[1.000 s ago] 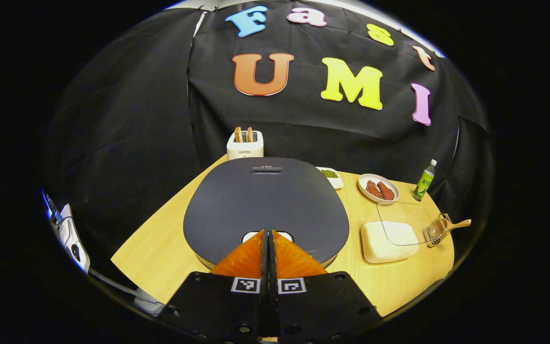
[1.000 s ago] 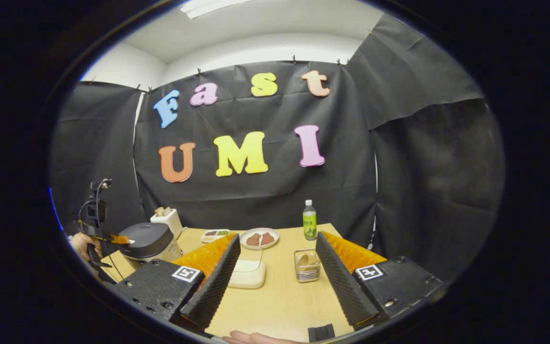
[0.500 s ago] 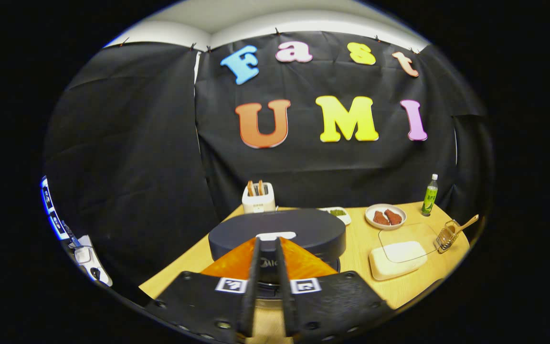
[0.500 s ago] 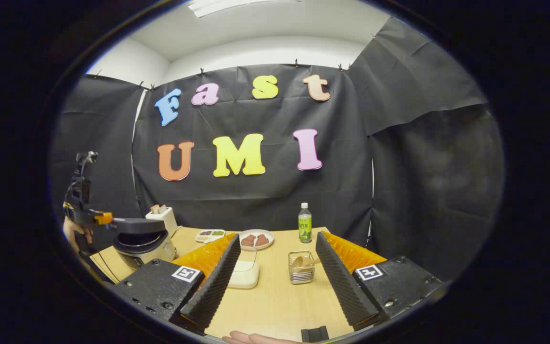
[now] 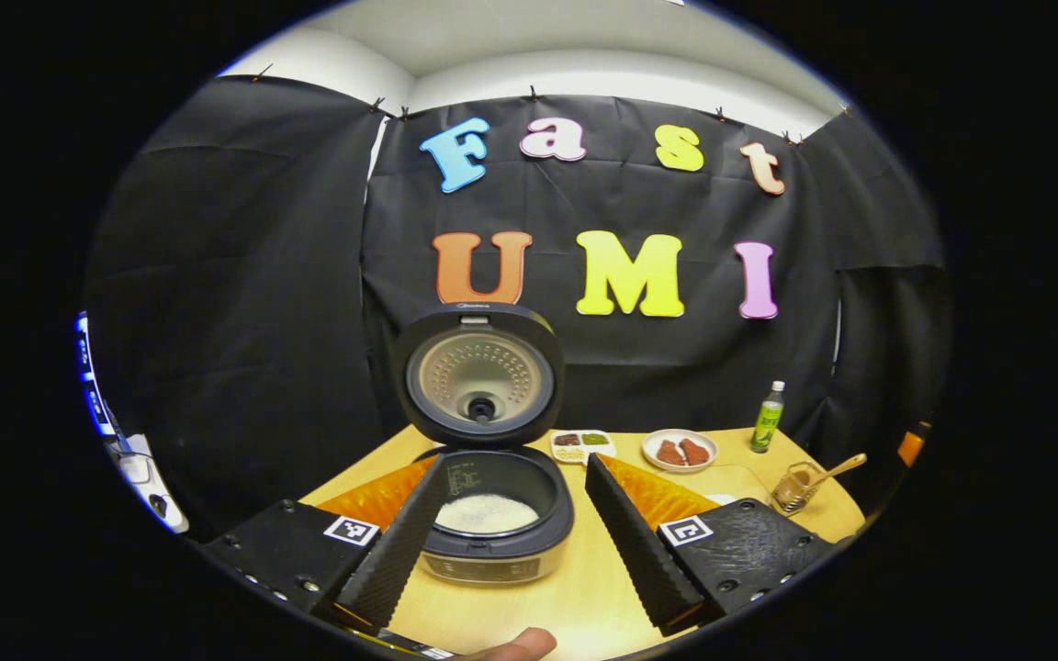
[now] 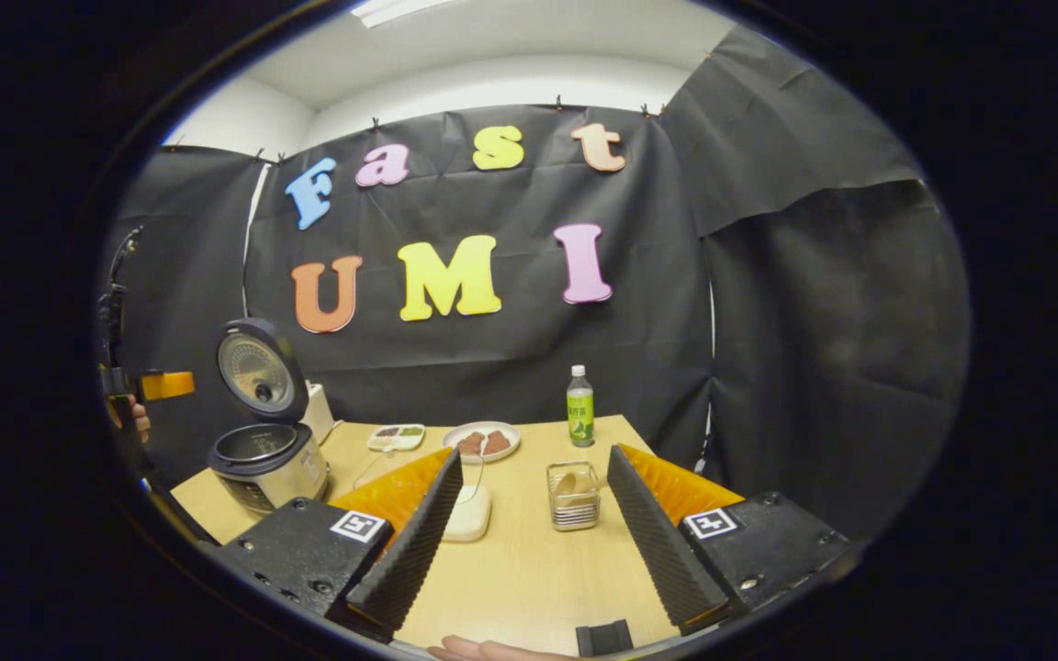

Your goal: Close the left gripper, press the button to open the rice cooker; take a wooden spoon from the chopstick holder with the right hand, scoop a spoonful of rice and pour it into the rice cooker, then put the wooden spoon back into the chopstick holder.

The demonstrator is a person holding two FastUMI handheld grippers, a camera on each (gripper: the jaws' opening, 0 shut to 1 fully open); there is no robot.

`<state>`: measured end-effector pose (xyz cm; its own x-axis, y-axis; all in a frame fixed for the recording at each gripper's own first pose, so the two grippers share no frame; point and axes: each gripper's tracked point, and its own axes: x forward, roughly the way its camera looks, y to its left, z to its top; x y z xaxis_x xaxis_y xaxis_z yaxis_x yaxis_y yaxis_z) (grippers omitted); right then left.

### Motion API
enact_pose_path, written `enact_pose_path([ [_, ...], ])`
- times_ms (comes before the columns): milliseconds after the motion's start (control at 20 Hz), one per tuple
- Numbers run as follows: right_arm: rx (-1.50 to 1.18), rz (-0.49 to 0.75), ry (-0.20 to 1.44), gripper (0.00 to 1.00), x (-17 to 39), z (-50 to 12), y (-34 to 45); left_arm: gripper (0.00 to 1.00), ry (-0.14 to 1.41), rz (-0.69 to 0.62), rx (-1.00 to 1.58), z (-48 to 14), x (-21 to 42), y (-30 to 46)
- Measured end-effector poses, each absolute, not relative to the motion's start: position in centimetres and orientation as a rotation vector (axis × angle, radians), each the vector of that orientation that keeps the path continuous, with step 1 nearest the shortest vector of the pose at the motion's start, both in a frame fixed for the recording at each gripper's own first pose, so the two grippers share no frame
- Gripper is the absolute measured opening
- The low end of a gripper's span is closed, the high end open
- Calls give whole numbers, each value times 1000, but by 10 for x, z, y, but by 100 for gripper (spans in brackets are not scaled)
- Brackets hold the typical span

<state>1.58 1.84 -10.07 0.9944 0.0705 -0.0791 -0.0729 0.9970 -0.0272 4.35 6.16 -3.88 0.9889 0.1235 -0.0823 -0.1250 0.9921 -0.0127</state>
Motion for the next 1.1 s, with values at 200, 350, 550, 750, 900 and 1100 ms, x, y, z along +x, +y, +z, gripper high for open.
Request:
enact_pose_path([
  [200,-44,71,93,100,27,-122,8,96,46,107,1,-35,20,46],
  [350,-43,67,97,100,45,-139,-4,96,30,85,9,-39,-1,27],
  [550,-24,57,114,100,71,-163,-17,96,27,23,0,-53,-25,-7],
  [750,0,59,137,100,87,-183,-25,96,2,-4,0,-57,-47,-23],
  [900,-44,31,158,99,106,-205,-39,96,-26,2,10,-54,-60,-27],
  [1100,-15,2,180,100,140,-229,-53,96,-86,-34,14,-32,-80,-41],
])
